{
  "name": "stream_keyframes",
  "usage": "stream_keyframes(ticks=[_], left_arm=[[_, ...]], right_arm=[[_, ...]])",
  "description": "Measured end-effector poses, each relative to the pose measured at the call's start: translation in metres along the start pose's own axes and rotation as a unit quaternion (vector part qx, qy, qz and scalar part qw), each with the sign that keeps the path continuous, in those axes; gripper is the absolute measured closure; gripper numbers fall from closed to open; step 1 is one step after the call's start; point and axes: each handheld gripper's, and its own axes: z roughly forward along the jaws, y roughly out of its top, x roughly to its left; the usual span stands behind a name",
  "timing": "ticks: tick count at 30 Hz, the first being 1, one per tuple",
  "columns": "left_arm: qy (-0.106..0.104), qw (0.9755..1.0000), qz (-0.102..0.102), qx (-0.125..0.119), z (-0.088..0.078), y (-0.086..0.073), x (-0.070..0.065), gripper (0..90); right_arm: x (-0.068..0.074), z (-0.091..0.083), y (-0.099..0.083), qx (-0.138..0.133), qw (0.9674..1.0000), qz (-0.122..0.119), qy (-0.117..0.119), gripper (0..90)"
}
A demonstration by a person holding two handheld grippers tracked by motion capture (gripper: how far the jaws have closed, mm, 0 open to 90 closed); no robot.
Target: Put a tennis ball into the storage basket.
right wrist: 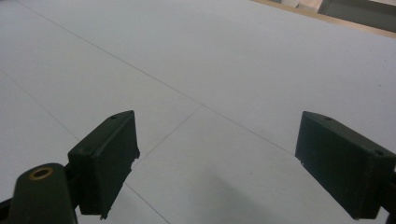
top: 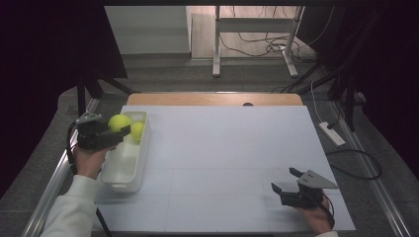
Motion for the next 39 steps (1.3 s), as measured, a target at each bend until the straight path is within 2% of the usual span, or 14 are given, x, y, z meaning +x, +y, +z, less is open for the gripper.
stream_keyframes(ticks=[11, 19, 28, 34, 39], left_arm=[[0.004, 0.9996, -0.004, 0.027, 0.008, -0.003, 0.004, 26.5], [0.006, 0.9992, 0.010, 0.039, 0.013, -0.004, 0.000, 26.5], [0.007, 0.9977, 0.010, 0.066, 0.021, -0.008, 0.001, 26.5], [0.002, 0.9959, 0.014, 0.089, 0.025, -0.009, 0.000, 26.4], [0.001, 0.9929, 0.019, 0.117, 0.030, -0.010, 0.000, 26.4]], right_arm=[[0.000, 0.000, 0.000, 0.002, 1.0000, -0.001, -0.001, 12.8], [0.000, 0.000, 0.000, 0.002, 1.0000, -0.001, -0.001, 12.8], [0.000, 0.000, 0.000, 0.003, 1.0000, -0.002, -0.001, 12.8], [0.000, 0.000, 0.000, 0.003, 1.0000, -0.002, -0.001, 12.8], [0.000, 0.000, 0.000, 0.003, 1.0000, -0.002, -0.001, 12.8]])
